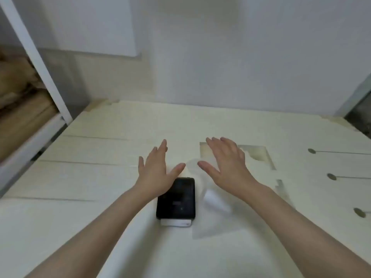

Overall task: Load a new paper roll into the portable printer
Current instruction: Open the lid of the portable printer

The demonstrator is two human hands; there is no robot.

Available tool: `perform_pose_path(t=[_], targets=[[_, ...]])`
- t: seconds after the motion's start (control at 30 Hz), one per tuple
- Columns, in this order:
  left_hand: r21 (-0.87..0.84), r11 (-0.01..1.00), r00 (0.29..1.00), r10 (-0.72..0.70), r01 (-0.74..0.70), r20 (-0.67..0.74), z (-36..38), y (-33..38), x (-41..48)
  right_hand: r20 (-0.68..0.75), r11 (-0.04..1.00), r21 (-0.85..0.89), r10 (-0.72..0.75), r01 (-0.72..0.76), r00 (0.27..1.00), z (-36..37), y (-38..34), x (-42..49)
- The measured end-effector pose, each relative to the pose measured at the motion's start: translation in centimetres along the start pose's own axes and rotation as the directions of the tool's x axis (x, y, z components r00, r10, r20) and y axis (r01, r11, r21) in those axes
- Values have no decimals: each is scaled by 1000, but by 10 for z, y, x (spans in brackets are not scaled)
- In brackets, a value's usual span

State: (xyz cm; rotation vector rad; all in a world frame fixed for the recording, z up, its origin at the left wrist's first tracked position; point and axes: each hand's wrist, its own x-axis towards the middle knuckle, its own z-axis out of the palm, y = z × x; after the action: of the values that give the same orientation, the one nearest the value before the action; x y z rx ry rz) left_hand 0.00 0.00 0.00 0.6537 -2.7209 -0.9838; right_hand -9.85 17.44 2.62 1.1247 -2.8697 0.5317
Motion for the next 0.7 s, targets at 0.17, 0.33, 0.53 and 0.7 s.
perform_pose_path(t=[0.17,0.33,0.53,0.7], targets=[[-215,974,994,-46,66,96,41,-47,-24,10,994,-13,-105,105,994,55,1,-23],[-343,936,996,-84,73,-19,60,-68,-42,-58,994,-7,-106,106,993,87,-6,-63],[-478,878,985,-103,23,-140,71,-71,-81,-114,993,63,-95,103,989,109,-20,-108],[-478,878,989,-59,-13,-135,70,-73,-94,-103,984,169,-29,46,994,106,-26,-125]])
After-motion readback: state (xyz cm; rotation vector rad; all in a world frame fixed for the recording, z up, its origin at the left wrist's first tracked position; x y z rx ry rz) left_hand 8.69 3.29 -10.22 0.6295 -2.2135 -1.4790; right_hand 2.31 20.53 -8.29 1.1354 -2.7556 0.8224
